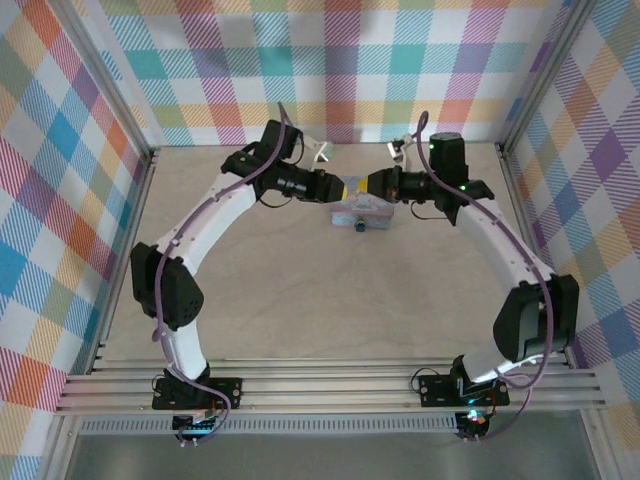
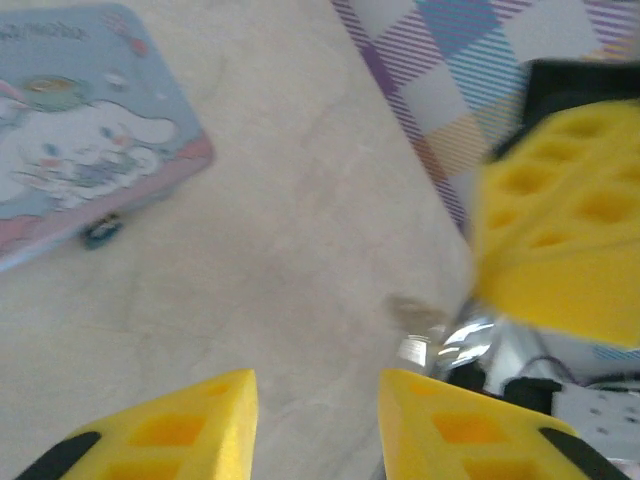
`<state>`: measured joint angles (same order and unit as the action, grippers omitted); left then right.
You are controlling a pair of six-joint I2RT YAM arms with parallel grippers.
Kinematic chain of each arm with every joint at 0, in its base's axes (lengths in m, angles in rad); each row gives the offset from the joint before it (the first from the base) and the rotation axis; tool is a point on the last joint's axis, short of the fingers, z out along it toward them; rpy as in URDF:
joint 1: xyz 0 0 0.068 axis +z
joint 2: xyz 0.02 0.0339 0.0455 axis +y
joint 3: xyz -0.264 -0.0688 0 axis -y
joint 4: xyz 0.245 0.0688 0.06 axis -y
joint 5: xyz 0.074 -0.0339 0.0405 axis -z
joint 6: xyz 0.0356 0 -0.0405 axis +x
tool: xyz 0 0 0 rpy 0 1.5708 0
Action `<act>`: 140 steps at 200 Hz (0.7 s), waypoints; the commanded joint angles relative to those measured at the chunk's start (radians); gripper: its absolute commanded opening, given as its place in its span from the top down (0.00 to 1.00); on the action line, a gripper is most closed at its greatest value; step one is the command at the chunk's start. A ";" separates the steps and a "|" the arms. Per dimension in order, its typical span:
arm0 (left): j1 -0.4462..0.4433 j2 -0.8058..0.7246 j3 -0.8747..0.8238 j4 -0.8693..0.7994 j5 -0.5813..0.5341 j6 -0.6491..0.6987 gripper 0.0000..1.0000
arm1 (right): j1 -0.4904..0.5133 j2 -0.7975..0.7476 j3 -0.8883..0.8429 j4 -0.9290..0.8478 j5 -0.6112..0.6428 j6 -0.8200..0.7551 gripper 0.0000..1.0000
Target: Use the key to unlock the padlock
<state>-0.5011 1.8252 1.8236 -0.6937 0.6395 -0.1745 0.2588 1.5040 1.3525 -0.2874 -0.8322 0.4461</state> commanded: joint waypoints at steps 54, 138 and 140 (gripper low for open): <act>0.034 -0.226 -0.239 0.328 -0.101 -0.148 0.54 | 0.014 -0.110 0.094 -0.098 0.128 -0.333 1.00; 0.031 -0.290 -0.485 1.053 0.109 -0.574 0.58 | 0.012 -0.045 0.068 0.213 -0.027 0.004 1.00; 0.031 -0.290 -0.487 1.064 0.110 -0.582 0.58 | 0.013 -0.043 0.067 0.217 -0.029 0.010 1.00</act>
<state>-0.4725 1.5623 1.3521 0.1184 0.6792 -0.6125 0.2684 1.4464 1.4288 -0.2001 -0.8013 0.3454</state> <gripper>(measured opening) 0.428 0.062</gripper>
